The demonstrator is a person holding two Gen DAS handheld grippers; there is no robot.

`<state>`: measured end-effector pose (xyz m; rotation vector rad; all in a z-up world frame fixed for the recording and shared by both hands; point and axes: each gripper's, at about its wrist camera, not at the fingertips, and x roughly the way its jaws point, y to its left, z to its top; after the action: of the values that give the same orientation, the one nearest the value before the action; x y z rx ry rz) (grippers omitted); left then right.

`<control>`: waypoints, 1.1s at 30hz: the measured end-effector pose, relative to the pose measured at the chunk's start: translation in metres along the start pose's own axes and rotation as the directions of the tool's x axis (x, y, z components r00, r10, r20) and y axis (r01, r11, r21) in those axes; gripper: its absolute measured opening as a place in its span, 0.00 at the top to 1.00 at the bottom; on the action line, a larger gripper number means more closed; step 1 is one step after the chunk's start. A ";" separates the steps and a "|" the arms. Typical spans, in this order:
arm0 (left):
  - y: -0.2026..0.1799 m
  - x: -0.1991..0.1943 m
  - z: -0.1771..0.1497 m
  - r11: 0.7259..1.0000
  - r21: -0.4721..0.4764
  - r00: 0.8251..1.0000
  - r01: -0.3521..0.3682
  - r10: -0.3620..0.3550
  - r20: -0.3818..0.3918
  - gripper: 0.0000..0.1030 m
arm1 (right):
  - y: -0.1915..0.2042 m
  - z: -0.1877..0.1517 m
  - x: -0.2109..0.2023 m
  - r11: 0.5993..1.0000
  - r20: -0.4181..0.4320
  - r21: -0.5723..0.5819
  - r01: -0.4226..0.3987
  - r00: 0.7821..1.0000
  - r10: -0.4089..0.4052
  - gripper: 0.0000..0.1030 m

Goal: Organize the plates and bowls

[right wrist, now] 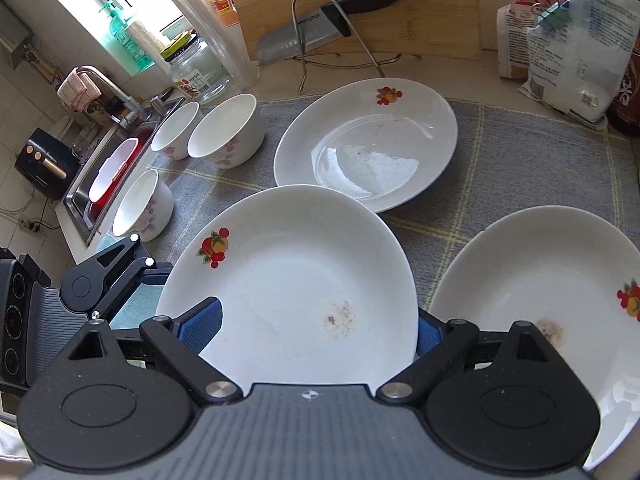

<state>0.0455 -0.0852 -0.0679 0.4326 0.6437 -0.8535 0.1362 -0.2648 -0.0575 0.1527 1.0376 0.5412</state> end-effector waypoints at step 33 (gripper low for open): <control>-0.054 0.095 0.068 0.991 0.081 0.995 0.102 -0.101 -0.020 0.01 | -0.109 -0.026 -0.052 0.988 0.067 0.139 0.062 0.995 -0.071 0.05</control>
<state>0.0721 -0.2095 -0.0869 0.4835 0.6511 -0.9766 0.1322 -0.3877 -0.0707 0.2561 1.0059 0.4012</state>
